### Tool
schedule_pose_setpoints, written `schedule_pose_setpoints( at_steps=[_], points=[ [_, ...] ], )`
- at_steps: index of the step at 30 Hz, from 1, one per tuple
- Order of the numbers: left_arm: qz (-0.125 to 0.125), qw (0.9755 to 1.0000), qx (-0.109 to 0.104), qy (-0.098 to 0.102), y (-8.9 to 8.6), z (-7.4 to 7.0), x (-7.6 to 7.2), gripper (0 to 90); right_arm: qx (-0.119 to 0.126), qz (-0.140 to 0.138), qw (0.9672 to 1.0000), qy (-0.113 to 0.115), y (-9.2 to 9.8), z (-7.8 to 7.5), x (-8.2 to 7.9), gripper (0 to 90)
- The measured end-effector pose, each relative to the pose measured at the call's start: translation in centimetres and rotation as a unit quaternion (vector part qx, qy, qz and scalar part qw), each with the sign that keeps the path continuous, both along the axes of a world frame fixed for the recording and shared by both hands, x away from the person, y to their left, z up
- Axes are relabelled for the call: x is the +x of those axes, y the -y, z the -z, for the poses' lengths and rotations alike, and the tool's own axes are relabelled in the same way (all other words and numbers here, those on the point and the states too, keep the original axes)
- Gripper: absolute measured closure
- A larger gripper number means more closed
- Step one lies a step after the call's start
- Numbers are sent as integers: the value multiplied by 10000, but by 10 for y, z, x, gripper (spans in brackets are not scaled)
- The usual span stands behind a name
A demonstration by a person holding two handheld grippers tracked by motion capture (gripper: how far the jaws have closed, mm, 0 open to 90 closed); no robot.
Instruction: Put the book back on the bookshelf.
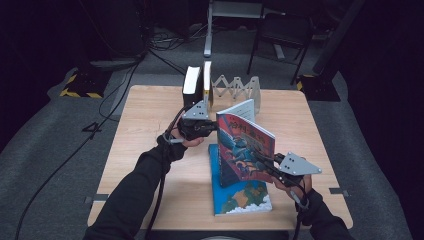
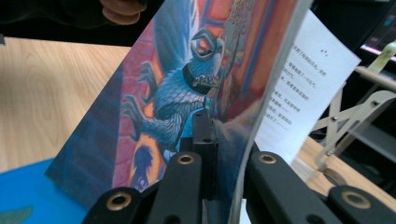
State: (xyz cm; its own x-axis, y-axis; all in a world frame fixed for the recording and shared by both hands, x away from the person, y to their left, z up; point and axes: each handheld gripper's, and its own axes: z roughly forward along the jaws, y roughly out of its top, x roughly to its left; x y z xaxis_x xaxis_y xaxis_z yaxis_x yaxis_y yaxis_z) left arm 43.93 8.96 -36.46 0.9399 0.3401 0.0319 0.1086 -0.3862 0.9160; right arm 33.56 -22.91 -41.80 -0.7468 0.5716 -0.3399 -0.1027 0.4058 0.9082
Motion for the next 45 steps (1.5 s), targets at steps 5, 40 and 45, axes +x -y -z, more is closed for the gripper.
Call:
schedule_pose_setpoints(
  at_steps=[5,40,45],
  points=[
    [56,9996,80,258,3,-2,-17,867,10,-59,10000,20,9,2,-16,850],
    [419,9904,1244,-425,30,97,-102,433,-85,-151,9997,166,16,4,-38,842],
    [163,9939,1028,-353,40,102,-95,408,-78,-184,9997,172,17,5,-40,841]
  ],
)
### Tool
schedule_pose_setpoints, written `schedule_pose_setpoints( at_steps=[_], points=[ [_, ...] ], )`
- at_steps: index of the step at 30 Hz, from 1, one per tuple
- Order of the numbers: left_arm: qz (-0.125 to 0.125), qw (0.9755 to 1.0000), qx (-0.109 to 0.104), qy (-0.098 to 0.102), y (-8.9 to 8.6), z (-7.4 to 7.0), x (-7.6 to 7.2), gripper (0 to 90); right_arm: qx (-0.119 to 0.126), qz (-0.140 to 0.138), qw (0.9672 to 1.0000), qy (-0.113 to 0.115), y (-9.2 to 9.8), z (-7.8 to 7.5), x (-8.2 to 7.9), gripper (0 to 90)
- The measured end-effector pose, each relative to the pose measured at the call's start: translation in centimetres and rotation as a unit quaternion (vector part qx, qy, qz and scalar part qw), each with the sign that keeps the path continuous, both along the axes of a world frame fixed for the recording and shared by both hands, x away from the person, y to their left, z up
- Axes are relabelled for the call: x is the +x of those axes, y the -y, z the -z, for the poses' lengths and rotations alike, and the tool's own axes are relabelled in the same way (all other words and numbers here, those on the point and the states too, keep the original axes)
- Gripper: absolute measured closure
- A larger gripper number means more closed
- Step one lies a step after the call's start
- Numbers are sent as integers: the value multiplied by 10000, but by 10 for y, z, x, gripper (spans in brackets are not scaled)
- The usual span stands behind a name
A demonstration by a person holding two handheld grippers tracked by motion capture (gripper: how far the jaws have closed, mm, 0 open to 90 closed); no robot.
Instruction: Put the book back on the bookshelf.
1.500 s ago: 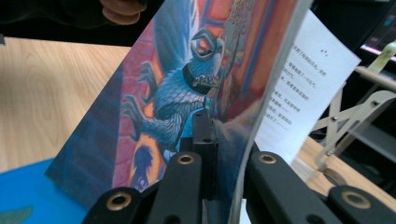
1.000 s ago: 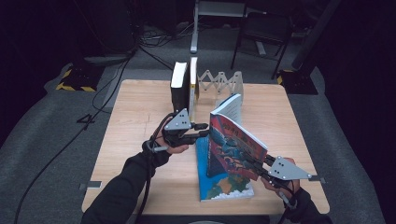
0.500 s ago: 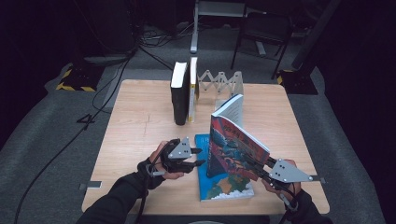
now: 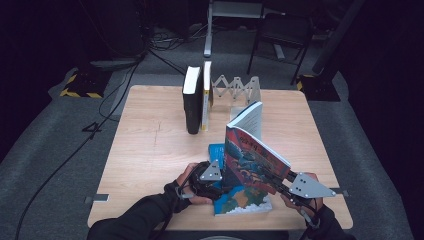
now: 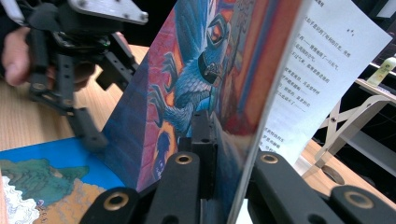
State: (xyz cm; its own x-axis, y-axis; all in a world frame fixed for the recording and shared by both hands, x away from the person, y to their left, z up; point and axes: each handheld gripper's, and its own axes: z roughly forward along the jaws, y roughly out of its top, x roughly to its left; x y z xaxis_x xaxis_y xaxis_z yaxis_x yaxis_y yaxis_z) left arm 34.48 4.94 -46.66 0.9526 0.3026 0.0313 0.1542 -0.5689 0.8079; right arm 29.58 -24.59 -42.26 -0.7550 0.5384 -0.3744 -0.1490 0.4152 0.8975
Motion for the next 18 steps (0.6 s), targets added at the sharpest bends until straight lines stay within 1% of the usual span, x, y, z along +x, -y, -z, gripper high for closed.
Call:
schedule_pose_setpoints(
  at_steps=[1,3,4,5,8,11,14,18],
  points=[
    [0,10000,0,0,0,0,0,409,0,0,10000,0,0,0,0,841],
    [-102,9997,-213,55,2,-3,3,413,-1,-6,10000,3,0,0,-1,840],
    [-134,9995,-266,63,2,-4,4,418,0,-6,10000,3,0,0,-1,839],
    [-205,9991,-354,127,4,-7,5,419,4,-4,10000,-1,0,0,-1,839],
    [-298,9982,-466,226,7,-11,9,444,2,1,10000,4,1,1,-2,836],
    [-298,9976,-592,189,10,-14,13,452,13,0,10000,16,1,1,-3,834],
    [-250,9978,-574,216,13,-16,15,463,-13,0,10000,33,1,1,-3,829],
    [-147,9981,-532,274,14,-18,14,530,-42,37,10000,78,2,2,-3,817]
  ],
)
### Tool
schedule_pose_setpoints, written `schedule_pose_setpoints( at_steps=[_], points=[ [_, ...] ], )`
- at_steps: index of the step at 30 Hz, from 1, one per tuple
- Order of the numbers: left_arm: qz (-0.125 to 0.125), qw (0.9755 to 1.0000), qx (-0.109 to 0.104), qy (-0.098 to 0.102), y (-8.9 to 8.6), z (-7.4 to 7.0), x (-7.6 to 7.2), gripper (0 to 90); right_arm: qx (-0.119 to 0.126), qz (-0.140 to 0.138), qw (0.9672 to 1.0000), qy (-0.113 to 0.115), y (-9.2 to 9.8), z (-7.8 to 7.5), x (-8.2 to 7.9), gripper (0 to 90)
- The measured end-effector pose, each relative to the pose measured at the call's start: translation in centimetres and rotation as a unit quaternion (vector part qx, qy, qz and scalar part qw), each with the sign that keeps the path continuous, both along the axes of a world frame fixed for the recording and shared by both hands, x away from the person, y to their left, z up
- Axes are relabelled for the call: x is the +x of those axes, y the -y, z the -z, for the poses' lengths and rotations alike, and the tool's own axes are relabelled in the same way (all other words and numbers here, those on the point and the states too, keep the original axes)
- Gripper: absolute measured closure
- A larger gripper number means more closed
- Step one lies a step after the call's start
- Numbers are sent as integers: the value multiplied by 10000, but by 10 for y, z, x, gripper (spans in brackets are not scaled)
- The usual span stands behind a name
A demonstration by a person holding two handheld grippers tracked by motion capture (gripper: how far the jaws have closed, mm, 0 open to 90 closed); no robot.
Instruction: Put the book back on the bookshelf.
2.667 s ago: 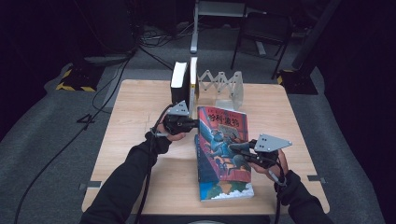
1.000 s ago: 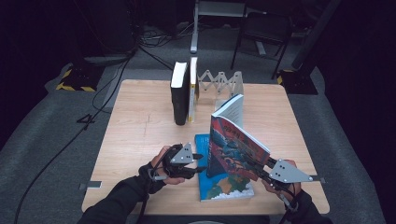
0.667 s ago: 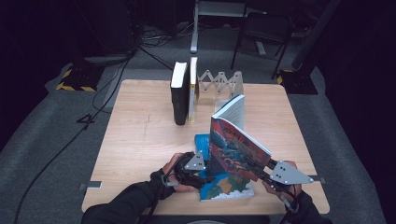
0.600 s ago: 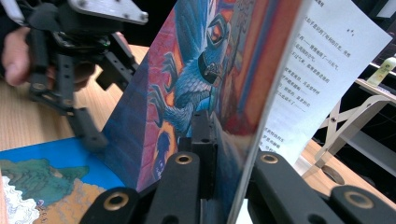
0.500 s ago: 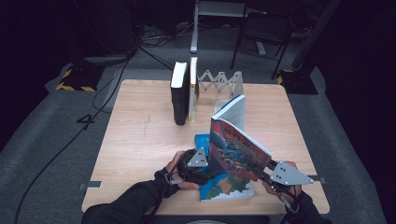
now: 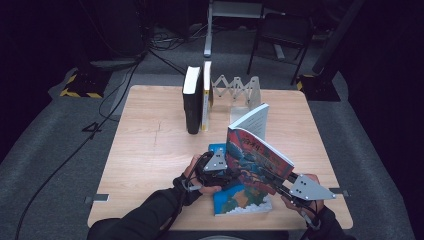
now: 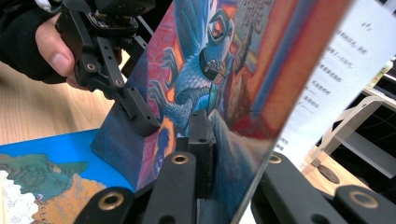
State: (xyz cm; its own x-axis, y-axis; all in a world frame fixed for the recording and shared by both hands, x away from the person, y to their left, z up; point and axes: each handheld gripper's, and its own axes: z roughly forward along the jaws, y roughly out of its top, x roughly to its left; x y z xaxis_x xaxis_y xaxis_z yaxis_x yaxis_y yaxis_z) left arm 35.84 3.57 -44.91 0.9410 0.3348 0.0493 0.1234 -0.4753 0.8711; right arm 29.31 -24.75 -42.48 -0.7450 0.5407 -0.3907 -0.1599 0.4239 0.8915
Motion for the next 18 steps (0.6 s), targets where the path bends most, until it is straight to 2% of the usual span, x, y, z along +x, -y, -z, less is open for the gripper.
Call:
schedule_pose_setpoints(
  at_steps=[3,6,10,13,18],
  points=[
    [42,10000,44,48,-1,-1,0,581,-19,15,10000,19,1,1,1,801],
    [68,10000,-7,-23,-2,0,0,618,-21,55,10000,-6,2,2,2,784],
    [98,10000,-1,-11,-3,0,0,644,24,122,9999,-52,4,3,4,752],
    [157,9999,16,-14,-4,-1,-1,664,58,231,9997,-47,7,3,5,706],
    [366,9991,137,148,-6,-2,-5,692,278,468,9985,-99,14,2,9,576]
  ],
)
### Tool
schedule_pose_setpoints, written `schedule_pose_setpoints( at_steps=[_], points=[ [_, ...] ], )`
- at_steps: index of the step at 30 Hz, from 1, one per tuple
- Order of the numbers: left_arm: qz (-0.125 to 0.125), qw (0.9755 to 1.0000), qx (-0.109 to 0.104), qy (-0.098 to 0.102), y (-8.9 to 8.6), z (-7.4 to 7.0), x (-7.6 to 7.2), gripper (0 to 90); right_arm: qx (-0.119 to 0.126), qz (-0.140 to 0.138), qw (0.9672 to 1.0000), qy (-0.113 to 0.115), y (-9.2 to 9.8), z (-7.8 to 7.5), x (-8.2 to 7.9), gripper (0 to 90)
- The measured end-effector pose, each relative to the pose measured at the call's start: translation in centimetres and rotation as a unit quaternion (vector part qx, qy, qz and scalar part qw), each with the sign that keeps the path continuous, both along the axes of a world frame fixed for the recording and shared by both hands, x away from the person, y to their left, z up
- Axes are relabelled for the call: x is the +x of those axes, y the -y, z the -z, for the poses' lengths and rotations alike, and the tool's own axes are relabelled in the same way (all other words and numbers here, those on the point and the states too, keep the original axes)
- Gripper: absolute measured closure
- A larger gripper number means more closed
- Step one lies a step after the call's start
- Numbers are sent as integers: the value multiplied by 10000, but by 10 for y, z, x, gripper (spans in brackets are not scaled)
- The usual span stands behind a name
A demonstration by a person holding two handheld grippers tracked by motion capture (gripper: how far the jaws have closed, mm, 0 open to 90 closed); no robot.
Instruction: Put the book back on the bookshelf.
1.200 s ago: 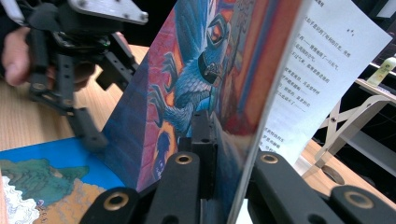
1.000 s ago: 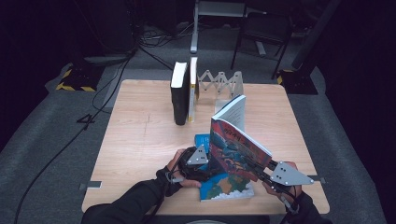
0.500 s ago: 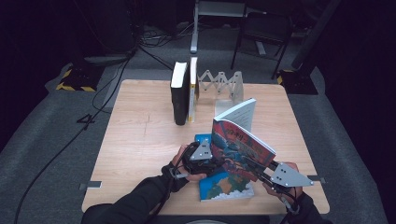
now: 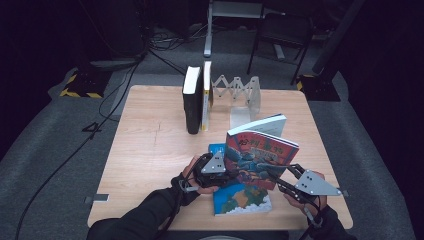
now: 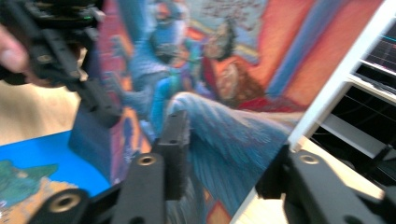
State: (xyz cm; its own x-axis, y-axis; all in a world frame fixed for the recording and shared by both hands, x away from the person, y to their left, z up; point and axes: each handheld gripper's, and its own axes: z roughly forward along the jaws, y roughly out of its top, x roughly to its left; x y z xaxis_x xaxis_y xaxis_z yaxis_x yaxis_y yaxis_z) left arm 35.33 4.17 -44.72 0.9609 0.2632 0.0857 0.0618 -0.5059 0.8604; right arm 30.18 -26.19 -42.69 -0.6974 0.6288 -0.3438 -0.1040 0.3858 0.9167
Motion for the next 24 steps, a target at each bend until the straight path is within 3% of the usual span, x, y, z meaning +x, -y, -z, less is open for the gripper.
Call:
schedule_pose_setpoints(
  at_steps=[5,7,11,19,24],
  points=[
    [91,9998,90,122,0,-1,-6,716,216,481,9986,-15,9,0,6,478],
    [134,9996,156,195,0,-2,-8,720,240,526,9983,-38,11,0,8,438],
    [122,9996,180,200,-4,-2,-11,722,249,516,9979,-294,12,1,15,329],
    [176,9995,129,210,-13,-1,-12,718,223,111,9959,-872,5,12,32,274],
    [146,9996,41,244,-14,1,-14,717,106,-241,9951,-954,-4,15,29,392]
  ],
)
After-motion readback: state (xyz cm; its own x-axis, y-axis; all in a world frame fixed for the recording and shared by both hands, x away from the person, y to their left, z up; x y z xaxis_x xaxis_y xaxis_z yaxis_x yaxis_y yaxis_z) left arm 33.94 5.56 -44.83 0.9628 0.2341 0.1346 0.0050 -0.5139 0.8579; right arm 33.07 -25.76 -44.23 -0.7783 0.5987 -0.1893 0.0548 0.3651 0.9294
